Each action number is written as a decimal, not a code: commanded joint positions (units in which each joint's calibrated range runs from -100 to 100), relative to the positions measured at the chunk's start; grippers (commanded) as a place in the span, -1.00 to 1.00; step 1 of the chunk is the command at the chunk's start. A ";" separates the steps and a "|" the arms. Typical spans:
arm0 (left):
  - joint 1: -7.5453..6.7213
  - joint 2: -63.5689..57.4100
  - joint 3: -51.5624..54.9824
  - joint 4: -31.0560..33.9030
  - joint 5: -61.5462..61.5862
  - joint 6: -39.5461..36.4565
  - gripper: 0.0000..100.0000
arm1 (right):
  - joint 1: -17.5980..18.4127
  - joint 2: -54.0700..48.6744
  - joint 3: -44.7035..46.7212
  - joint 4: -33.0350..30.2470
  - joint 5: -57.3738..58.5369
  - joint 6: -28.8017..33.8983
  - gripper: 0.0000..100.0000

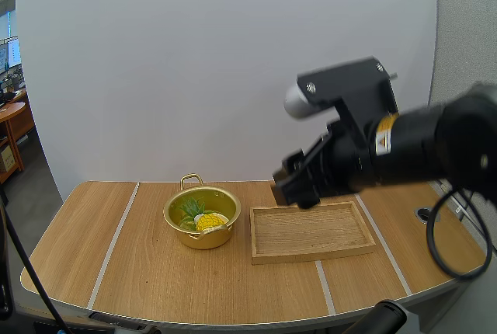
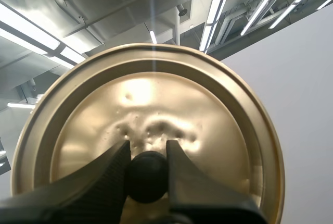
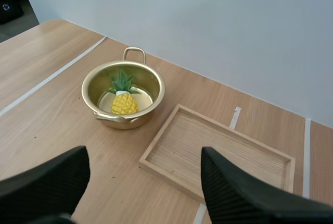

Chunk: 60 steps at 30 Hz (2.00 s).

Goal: Open the pot, put the pineapple inside, and close it

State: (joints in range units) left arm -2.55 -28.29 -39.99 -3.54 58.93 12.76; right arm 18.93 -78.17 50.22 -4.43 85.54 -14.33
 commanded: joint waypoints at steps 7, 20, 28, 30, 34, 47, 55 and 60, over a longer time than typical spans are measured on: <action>-0.15 -0.16 -0.29 0.05 -1.33 -0.36 -1.00 | -1.58 -3.89 7.95 2.37 -0.30 0.21 1.00; -0.15 -0.16 -0.29 0.05 -1.33 -0.36 -1.00 | -2.64 -8.87 11.98 3.26 -0.03 -0.24 -1.00; -0.15 -0.16 -0.29 0.05 -1.33 -0.36 -1.00 | -2.64 -8.87 11.98 3.28 0.32 -0.24 -1.00; -0.15 -0.16 -0.29 0.05 -1.33 -0.36 -1.00 | -2.64 -8.87 11.98 3.28 0.32 -0.24 -1.00; -0.15 -0.16 -0.29 0.05 -1.33 -0.36 -1.00 | -2.64 -8.87 11.98 3.28 0.32 -0.24 -1.00; -0.15 -0.16 -0.29 0.05 -1.33 -0.36 -1.00 | -2.64 -8.87 11.98 3.28 1.17 -0.33 -1.00; -0.15 -0.60 -0.29 1.07 12.42 -0.36 -1.00 | -3.16 -8.87 11.98 3.28 1.17 -0.53 -1.00; -0.15 0.31 -0.29 0.95 33.50 -0.36 -1.00 | -3.16 -8.87 11.98 3.28 1.17 -0.53 -1.00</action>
State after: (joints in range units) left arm -2.55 -28.56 -39.99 -3.10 69.83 12.76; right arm 16.00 -86.51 61.90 -1.04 86.90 -14.41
